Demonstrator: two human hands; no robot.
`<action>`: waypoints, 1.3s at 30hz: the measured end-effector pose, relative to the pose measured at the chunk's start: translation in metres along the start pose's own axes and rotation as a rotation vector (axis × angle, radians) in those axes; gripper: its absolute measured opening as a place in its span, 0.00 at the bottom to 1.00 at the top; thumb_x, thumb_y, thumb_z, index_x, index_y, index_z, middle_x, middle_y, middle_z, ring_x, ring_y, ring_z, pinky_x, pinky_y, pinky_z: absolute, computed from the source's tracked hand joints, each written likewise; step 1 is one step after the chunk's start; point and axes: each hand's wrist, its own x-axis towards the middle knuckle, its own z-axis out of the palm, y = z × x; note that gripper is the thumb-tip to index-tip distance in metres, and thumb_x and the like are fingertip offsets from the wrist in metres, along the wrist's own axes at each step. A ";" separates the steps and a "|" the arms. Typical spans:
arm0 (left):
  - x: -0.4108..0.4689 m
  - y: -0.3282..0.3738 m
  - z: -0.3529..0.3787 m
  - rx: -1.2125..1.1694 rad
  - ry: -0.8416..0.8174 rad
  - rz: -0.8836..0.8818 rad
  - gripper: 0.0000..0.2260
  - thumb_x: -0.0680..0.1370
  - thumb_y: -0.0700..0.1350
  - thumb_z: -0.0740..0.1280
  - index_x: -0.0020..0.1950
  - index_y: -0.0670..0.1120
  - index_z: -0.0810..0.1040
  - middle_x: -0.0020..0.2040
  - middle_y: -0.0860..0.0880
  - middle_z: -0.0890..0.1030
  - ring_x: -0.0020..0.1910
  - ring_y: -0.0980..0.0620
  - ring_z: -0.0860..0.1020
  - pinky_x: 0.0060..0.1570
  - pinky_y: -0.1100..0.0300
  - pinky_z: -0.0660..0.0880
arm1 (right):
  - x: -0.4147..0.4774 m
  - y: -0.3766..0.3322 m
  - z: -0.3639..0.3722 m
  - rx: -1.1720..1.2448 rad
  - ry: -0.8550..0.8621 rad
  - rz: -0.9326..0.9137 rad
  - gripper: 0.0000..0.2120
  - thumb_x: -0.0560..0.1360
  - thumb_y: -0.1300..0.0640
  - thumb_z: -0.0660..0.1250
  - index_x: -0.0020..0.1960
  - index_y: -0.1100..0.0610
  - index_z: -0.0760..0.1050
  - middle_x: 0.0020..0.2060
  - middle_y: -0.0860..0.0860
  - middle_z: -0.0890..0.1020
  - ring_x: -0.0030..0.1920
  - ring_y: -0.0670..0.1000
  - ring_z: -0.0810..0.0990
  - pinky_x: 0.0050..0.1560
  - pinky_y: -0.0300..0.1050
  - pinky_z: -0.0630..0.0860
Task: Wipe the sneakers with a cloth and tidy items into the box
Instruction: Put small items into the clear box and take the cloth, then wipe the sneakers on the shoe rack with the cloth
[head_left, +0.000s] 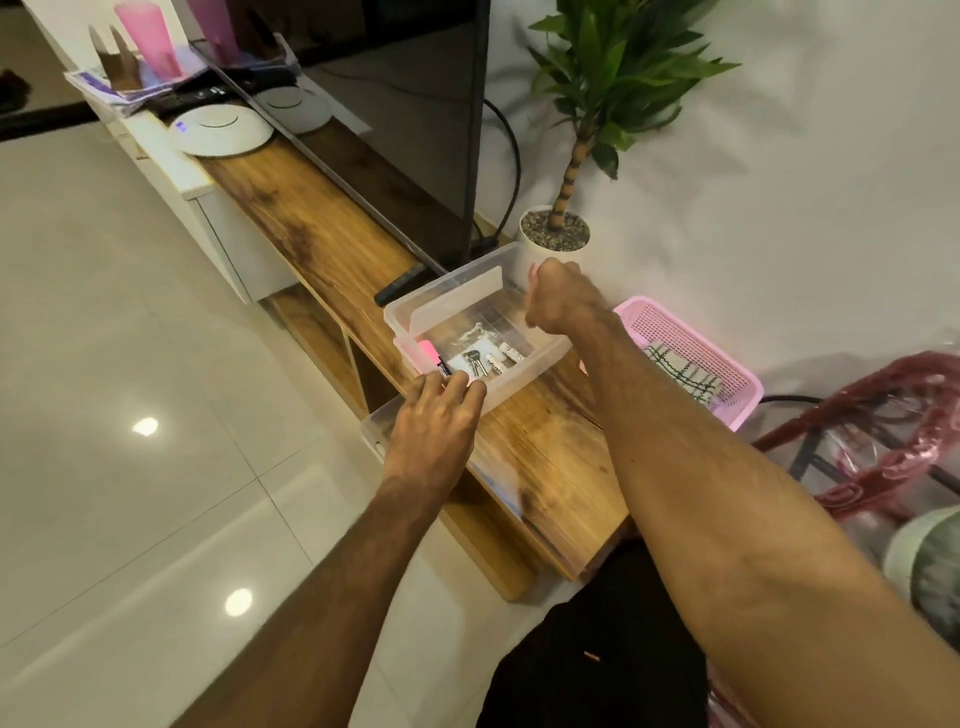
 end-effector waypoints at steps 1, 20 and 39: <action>-0.001 0.001 0.001 0.000 -0.027 -0.008 0.22 0.70 0.46 0.77 0.61 0.45 0.76 0.56 0.44 0.79 0.57 0.43 0.77 0.55 0.51 0.77 | -0.003 0.004 -0.004 0.038 0.015 -0.012 0.16 0.73 0.60 0.71 0.59 0.61 0.76 0.54 0.57 0.78 0.52 0.59 0.79 0.52 0.53 0.79; -0.017 0.023 -0.019 -0.017 -0.084 -0.128 0.22 0.79 0.47 0.64 0.72 0.43 0.65 0.70 0.43 0.70 0.71 0.44 0.66 0.68 0.51 0.68 | -0.148 0.076 -0.030 0.236 0.047 -0.040 0.07 0.69 0.66 0.69 0.44 0.59 0.84 0.39 0.50 0.84 0.42 0.51 0.82 0.47 0.46 0.79; -0.009 0.124 -0.025 -0.166 -0.064 0.213 0.22 0.77 0.44 0.64 0.71 0.48 0.67 0.69 0.45 0.72 0.68 0.46 0.70 0.62 0.53 0.72 | -0.210 0.147 -0.011 0.322 0.149 0.115 0.08 0.72 0.64 0.68 0.48 0.56 0.83 0.53 0.52 0.83 0.52 0.51 0.80 0.53 0.53 0.81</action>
